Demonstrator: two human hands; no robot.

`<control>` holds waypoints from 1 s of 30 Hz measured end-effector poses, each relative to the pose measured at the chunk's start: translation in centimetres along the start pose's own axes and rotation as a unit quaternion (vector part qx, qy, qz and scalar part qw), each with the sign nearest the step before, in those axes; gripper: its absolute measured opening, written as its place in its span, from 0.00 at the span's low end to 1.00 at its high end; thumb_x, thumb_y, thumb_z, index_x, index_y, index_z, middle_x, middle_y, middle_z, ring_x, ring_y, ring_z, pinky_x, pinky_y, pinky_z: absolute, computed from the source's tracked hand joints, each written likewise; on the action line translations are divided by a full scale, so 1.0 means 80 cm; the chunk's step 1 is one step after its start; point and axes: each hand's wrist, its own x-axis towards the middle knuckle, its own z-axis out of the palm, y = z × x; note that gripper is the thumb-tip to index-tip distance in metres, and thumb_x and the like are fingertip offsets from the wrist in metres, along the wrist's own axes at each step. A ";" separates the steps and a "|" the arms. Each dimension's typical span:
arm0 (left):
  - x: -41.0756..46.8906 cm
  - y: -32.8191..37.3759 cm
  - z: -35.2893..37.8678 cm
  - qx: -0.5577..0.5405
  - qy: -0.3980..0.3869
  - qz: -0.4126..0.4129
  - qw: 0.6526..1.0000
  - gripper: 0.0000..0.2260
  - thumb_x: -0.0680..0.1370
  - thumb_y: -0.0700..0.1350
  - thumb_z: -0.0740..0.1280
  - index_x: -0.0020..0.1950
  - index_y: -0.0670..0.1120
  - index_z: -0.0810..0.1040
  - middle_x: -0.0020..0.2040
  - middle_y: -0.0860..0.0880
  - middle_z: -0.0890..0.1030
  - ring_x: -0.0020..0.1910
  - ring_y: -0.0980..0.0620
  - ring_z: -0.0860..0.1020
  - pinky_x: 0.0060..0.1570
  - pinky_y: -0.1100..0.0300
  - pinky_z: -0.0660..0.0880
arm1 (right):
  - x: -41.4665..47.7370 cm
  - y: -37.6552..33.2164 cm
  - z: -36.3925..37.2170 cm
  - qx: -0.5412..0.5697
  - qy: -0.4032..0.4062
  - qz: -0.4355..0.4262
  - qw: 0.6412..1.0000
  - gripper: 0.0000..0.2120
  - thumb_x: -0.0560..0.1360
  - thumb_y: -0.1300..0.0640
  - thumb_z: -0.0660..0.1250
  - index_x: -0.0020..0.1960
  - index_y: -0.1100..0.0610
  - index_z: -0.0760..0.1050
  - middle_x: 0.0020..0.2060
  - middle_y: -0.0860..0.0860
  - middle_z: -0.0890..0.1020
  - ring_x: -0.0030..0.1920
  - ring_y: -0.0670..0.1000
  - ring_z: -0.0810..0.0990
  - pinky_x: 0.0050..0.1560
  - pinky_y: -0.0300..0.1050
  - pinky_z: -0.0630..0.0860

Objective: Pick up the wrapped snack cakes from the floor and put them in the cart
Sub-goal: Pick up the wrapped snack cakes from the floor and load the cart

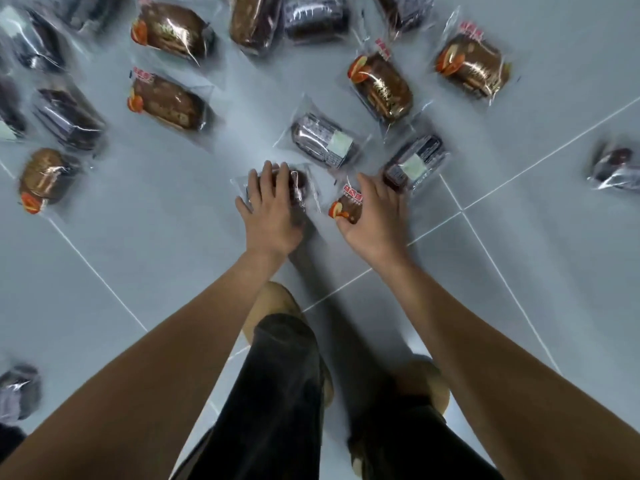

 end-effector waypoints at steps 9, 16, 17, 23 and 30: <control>0.004 -0.015 -0.004 -0.025 0.047 0.019 0.998 0.26 0.71 0.49 0.70 0.68 0.50 0.67 0.63 0.46 0.71 0.63 0.41 0.66 0.50 0.45 0.71 | 0.000 0.010 0.008 -0.116 0.033 -0.019 0.992 0.35 0.69 0.52 0.72 0.72 0.55 0.61 0.66 0.55 0.71 0.66 0.58 0.68 0.61 0.54 0.67; -0.106 0.012 -0.116 -0.099 0.033 -0.027 0.994 0.28 0.72 0.51 0.70 0.69 0.50 0.65 0.62 0.47 0.71 0.62 0.43 0.67 0.44 0.51 0.68 | -0.098 -0.055 -0.099 -0.079 -0.004 0.013 0.997 0.38 0.70 0.49 0.71 0.74 0.53 0.57 0.67 0.56 0.70 0.66 0.59 0.69 0.62 0.56 0.68; -0.124 0.017 -0.140 -0.112 0.032 -0.031 0.993 0.28 0.72 0.52 0.70 0.69 0.50 0.65 0.62 0.47 0.71 0.62 0.44 0.67 0.44 0.51 0.68 | -0.115 -0.068 -0.118 -0.064 -0.007 0.020 0.998 0.39 0.70 0.48 0.72 0.75 0.53 0.56 0.67 0.56 0.70 0.66 0.58 0.69 0.63 0.56 0.68; -0.234 0.061 -0.312 -0.180 0.029 -0.046 0.982 0.31 0.72 0.52 0.70 0.72 0.52 0.63 0.64 0.48 0.72 0.64 0.45 0.67 0.53 0.50 0.70 | -0.225 -0.156 -0.258 0.009 0.009 0.047 0.999 0.41 0.69 0.41 0.72 0.75 0.50 0.55 0.68 0.52 0.70 0.67 0.55 0.70 0.64 0.53 0.73; -0.336 0.129 -0.507 -0.253 0.034 0.016 0.967 0.26 0.70 0.53 0.71 0.65 0.55 0.67 0.58 0.54 0.77 0.59 0.47 0.74 0.56 0.47 0.74 | -0.333 -0.246 -0.436 0.068 0.073 0.062 0.993 0.38 0.69 0.44 0.72 0.73 0.50 0.58 0.63 0.52 0.75 0.62 0.55 0.74 0.59 0.51 0.72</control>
